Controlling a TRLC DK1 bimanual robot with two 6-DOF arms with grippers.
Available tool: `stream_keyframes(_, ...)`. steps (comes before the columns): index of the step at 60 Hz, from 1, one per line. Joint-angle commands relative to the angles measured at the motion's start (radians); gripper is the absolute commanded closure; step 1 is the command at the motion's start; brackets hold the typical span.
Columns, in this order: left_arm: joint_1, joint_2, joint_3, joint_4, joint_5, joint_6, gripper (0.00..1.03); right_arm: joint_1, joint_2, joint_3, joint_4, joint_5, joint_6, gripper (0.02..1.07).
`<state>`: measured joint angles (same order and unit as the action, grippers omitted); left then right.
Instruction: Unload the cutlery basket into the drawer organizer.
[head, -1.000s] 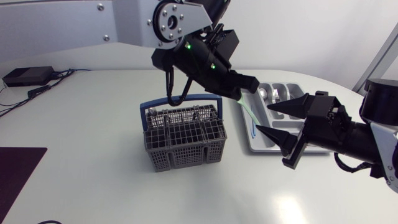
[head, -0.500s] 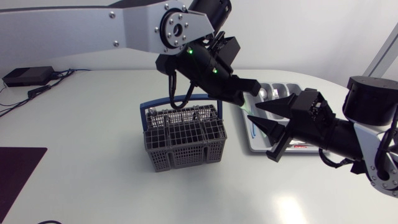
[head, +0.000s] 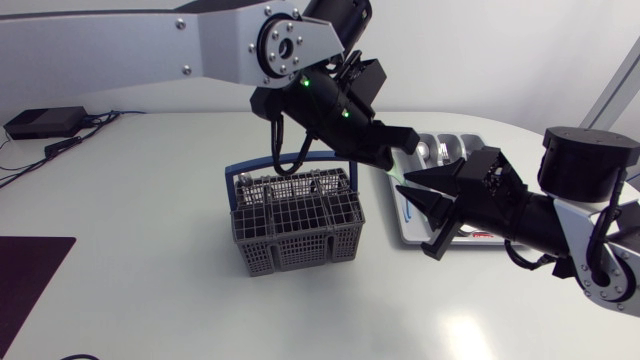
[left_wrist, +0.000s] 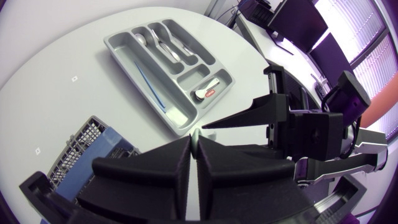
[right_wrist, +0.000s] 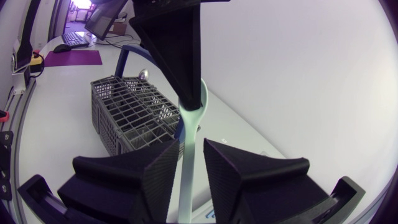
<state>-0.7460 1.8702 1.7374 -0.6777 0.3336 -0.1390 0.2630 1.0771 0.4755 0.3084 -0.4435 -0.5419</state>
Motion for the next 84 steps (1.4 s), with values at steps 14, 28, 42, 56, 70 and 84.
stream_keyframes(14, 0.011, -0.003, 0.004, 0.010, 0.019, -0.030, 1.00, 0.016, 0.027, -0.032, 0.041, 0.017, 0.025, 0.91)
stream_keyframes(28, 0.011, -0.013, -0.006, 0.017, 0.019, -0.030, 1.00, 0.019, 0.026, -0.037, 0.041, 0.017, 0.017, 0.94)
stream_keyframes(42, 0.022, -0.026, -0.002, 0.020, 0.019, -0.030, 0.60, 0.019, 0.010, -0.048, 0.031, -0.001, 0.016, 0.94)
stream_keyframes(56, 0.053, -0.078, 0.001, 0.029, 0.018, -0.025, 0.05, -0.054, -0.022, -0.058, -0.019, -0.090, -0.032, 0.94)
stream_keyframes(70, 0.128, -0.137, 0.007, 0.012, -0.004, 0.012, 0.05, -0.335, 0.000, 0.003, -0.213, -0.374, -0.262, 0.94)
stream_keyframes(84, 0.166, -0.174, -0.039, -0.051, -0.088, 0.122, 0.05, -0.550, 0.221, 0.170, -0.491, -0.511, -0.658, 0.94)
